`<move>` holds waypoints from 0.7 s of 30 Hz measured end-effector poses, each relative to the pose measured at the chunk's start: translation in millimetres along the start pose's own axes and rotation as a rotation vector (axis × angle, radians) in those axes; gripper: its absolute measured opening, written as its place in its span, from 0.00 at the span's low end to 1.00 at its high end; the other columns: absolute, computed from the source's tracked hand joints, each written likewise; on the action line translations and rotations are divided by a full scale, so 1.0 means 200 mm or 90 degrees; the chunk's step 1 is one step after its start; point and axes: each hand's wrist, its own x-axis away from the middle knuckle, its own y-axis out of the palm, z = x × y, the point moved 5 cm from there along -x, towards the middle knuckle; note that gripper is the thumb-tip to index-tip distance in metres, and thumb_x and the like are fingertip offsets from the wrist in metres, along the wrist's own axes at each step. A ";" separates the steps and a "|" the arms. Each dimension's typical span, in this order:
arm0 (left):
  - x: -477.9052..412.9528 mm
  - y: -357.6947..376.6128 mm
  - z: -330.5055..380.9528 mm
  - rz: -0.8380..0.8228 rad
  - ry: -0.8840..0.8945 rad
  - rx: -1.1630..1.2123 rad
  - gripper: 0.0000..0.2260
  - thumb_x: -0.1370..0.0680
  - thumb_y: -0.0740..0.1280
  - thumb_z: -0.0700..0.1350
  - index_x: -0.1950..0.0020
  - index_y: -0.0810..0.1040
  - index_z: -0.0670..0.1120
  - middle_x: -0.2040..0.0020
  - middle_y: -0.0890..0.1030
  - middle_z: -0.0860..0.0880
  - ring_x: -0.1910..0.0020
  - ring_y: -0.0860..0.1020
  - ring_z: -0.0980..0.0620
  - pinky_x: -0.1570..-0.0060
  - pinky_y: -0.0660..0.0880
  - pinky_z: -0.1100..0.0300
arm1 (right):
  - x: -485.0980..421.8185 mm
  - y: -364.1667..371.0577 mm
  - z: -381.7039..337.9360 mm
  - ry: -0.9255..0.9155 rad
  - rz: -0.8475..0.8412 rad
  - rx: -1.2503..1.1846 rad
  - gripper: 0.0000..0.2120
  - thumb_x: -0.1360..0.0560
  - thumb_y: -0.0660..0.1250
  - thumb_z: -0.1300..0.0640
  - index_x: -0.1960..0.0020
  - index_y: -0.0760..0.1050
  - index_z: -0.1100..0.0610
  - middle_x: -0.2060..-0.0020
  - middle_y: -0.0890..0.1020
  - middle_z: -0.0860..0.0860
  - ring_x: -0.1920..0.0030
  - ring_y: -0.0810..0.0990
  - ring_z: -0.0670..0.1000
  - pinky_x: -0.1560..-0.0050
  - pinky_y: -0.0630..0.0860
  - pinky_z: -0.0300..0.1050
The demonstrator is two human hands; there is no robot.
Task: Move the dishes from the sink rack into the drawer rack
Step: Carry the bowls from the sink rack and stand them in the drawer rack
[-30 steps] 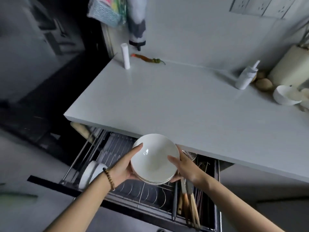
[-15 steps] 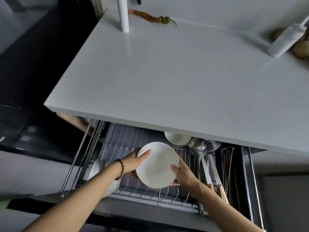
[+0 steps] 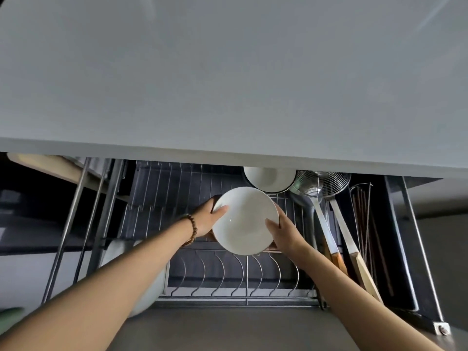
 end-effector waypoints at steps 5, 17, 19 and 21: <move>-0.04 0.04 -0.05 0.023 -0.009 0.052 0.18 0.18 0.54 0.46 0.29 0.62 0.43 0.35 0.72 0.42 0.46 0.72 0.50 0.50 0.71 0.57 | -0.04 0.02 0.04 0.004 -0.028 -0.043 0.27 0.21 0.53 0.67 0.27 0.61 0.46 0.38 0.73 0.51 0.40 0.73 0.55 0.60 0.81 0.43; -0.02 0.03 -0.07 0.019 -0.055 0.026 0.28 0.20 0.55 0.56 0.24 0.48 0.52 0.30 0.65 0.46 0.51 0.75 0.47 0.77 0.77 0.61 | -0.05 -0.04 -0.02 -0.098 0.033 0.230 0.18 0.19 0.55 0.50 0.29 0.66 0.46 0.51 0.79 0.49 0.52 0.79 0.53 0.55 0.81 0.52; -0.01 0.03 -0.05 0.026 -0.033 -0.019 0.28 0.20 0.56 0.55 0.24 0.50 0.52 0.38 0.73 0.45 0.62 0.78 0.50 0.81 0.74 0.64 | -0.06 -0.06 -0.03 -0.109 0.075 0.373 0.19 0.19 0.54 0.48 0.29 0.66 0.46 0.51 0.82 0.51 0.50 0.80 0.56 0.55 0.76 0.48; 0.01 0.03 -0.02 0.042 -0.006 -0.050 0.26 0.20 0.56 0.54 0.24 0.51 0.54 0.53 0.77 0.47 0.73 0.77 0.53 0.81 0.72 0.66 | -0.06 -0.08 -0.04 -0.125 0.122 0.453 0.19 0.19 0.54 0.47 0.29 0.67 0.46 0.50 0.83 0.54 0.49 0.80 0.58 0.60 0.71 0.46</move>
